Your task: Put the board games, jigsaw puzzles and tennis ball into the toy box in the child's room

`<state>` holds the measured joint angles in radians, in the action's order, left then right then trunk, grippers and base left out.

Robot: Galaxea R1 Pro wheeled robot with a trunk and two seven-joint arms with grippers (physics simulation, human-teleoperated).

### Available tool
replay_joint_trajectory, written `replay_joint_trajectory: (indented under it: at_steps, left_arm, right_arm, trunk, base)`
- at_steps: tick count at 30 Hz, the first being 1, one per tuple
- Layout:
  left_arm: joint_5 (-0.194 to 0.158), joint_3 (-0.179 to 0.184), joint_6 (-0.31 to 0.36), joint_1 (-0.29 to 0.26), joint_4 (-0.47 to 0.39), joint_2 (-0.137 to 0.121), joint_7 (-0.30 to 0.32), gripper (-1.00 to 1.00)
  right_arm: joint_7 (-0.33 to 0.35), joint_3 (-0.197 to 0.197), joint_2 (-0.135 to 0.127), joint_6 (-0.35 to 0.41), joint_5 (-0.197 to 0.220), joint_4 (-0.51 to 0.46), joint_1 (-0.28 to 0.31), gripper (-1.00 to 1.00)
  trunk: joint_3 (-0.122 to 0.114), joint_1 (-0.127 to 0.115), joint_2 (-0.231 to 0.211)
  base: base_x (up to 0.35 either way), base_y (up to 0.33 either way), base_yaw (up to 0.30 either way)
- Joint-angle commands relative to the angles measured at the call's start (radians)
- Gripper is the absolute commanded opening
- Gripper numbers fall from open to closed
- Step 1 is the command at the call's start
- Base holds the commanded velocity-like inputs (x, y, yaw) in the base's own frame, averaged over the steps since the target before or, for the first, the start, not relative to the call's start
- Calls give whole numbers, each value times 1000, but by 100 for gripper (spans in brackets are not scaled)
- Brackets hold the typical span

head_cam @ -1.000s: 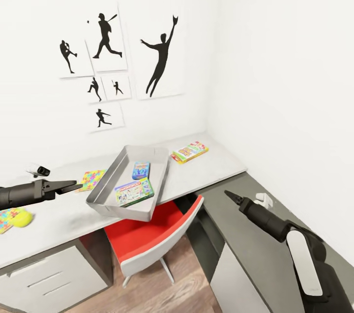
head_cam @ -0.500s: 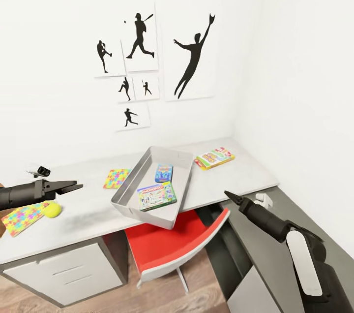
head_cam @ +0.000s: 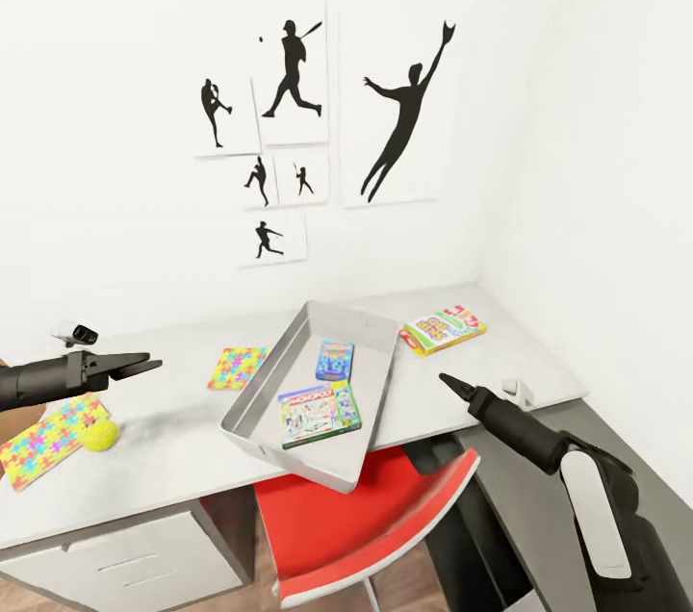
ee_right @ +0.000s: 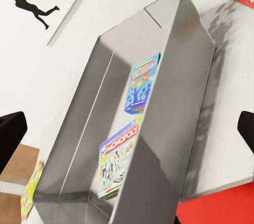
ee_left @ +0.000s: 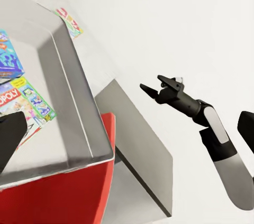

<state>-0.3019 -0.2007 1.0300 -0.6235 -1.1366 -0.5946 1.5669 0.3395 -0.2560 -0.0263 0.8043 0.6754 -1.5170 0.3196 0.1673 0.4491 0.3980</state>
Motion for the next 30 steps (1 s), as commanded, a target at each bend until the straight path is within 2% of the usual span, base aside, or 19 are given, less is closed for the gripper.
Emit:
replay_joint_trajectory:
  at_steps: [1,21,30]
  left_arm:
    - [0,0,11,0,0,0,4,100]
    - [-2,0,12,1,0,-1,4,100]
    - [-2,0,13,1,0,-1,4,100]
  right_arm:
    - [4,-2,0,6,-2,0,1,100]
    - [4,0,1,6,-2,-1,1,100]
    - [5,0,1,6,-2,-1,1,100]
  trunk:
    - [2,1,2]
    - [2,1,2]
    - [2,1,2]
  base:
    - [125,0,2]
    - [133,-30,-5]
    - [94,-21,104]
